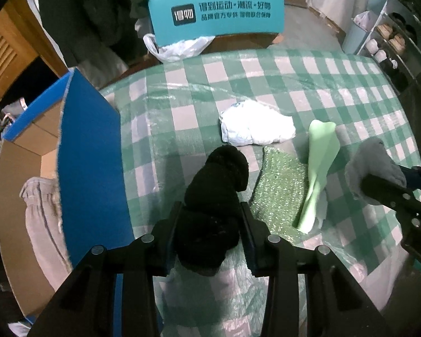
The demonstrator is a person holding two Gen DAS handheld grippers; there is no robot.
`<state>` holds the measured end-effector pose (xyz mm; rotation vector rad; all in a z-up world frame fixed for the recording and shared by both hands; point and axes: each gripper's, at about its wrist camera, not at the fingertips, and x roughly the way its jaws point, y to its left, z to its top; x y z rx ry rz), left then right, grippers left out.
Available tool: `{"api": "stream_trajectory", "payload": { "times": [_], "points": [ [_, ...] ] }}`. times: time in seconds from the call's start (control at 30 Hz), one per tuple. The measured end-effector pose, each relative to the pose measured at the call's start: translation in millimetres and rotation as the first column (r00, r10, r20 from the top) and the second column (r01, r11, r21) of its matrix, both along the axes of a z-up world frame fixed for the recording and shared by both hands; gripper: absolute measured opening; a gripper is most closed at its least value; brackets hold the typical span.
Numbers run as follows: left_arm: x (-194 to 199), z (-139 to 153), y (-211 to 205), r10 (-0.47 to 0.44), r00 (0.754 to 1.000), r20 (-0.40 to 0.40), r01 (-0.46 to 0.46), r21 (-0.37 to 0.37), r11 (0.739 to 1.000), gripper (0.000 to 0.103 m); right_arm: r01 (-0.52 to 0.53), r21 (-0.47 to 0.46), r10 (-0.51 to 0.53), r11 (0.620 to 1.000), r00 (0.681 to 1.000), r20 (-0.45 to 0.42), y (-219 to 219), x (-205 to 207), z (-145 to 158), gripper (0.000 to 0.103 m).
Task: Organize soft objects
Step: 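Carry the black sock and grey rolled sock with both tools toward the box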
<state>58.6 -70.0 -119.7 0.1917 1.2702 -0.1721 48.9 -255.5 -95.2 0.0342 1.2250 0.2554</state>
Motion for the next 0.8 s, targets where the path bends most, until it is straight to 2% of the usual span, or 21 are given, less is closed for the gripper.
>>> {"api": "stream_trajectory", "payload": {
  "times": [0.8],
  "points": [
    [-25.4,61.0,36.2,0.023,0.993,0.117,-0.02,-0.025,0.999,0.039,-0.088,0.017,0.085,0.996,0.991,0.108,45.7,-15.1,52.1,0.029]
  ]
}}
